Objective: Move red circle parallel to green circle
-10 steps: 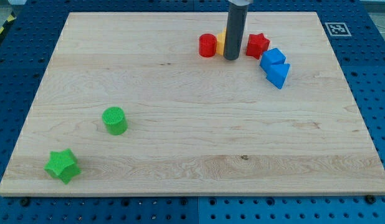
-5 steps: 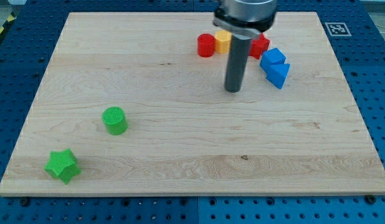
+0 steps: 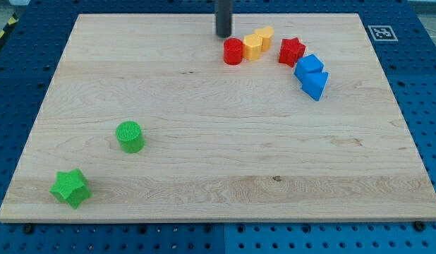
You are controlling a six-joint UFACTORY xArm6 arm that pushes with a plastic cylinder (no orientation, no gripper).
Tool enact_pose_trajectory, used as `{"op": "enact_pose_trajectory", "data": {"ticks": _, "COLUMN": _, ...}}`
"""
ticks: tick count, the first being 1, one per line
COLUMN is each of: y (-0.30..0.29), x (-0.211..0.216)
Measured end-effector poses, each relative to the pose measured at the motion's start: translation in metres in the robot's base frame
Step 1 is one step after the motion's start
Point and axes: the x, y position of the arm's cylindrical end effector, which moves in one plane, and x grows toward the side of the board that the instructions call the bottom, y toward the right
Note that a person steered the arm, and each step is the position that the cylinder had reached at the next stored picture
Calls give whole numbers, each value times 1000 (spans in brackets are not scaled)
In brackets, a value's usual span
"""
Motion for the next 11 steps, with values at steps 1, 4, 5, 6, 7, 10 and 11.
{"op": "enact_pose_trajectory", "data": {"ticks": 1, "y": 16, "x": 46}}
{"op": "enact_pose_trajectory", "data": {"ticks": 4, "y": 14, "x": 66}}
{"op": "enact_pose_trajectory", "data": {"ticks": 5, "y": 14, "x": 67}}
{"op": "enact_pose_trajectory", "data": {"ticks": 6, "y": 30, "x": 68}}
{"op": "enact_pose_trajectory", "data": {"ticks": 7, "y": 40, "x": 71}}
{"op": "enact_pose_trajectory", "data": {"ticks": 10, "y": 8, "x": 82}}
{"op": "enact_pose_trajectory", "data": {"ticks": 11, "y": -5, "x": 101}}
